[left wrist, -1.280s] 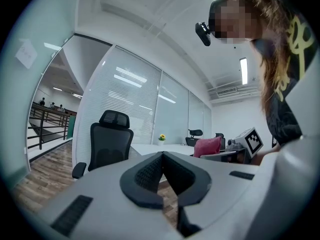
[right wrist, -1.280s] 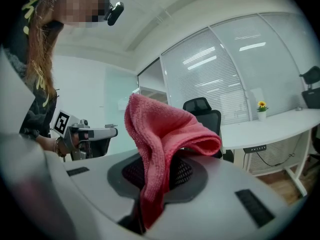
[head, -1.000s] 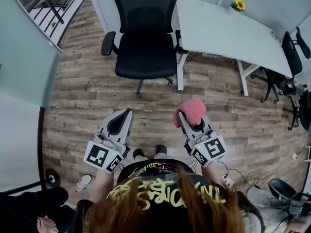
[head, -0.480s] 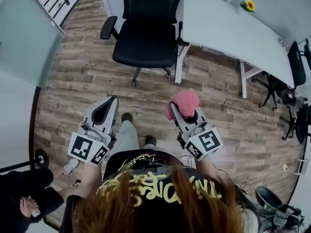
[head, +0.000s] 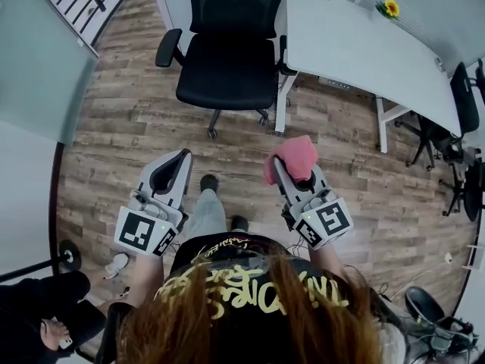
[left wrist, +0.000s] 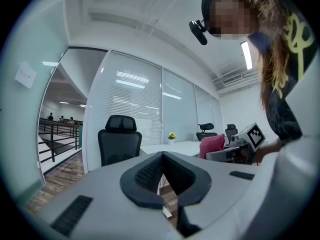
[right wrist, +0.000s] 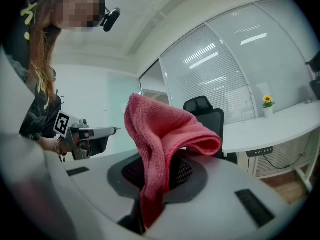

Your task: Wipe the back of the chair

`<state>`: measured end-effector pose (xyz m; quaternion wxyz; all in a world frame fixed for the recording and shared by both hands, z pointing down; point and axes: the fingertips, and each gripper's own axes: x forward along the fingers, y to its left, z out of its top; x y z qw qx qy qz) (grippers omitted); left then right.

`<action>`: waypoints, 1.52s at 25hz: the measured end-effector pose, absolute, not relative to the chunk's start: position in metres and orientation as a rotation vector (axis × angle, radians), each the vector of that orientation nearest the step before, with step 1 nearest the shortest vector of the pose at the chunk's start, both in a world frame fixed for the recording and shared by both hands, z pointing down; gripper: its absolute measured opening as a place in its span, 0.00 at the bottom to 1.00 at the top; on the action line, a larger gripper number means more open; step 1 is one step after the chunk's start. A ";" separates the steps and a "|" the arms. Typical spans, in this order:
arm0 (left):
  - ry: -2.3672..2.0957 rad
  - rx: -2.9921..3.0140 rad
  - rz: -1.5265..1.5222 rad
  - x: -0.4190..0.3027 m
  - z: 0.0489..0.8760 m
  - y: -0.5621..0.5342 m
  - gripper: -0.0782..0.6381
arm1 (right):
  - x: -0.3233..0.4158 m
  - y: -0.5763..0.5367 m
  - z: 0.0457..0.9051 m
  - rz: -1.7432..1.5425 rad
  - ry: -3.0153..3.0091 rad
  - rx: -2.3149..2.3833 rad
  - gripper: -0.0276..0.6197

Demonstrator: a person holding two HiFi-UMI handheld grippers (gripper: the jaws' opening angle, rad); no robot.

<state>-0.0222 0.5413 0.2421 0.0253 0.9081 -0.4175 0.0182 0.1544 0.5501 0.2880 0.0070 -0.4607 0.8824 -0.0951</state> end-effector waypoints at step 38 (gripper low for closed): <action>-1.096 2.824 -0.046 -0.091 0.241 0.288 0.10 | 0.092 0.318 0.276 -0.243 2.667 -1.677 0.14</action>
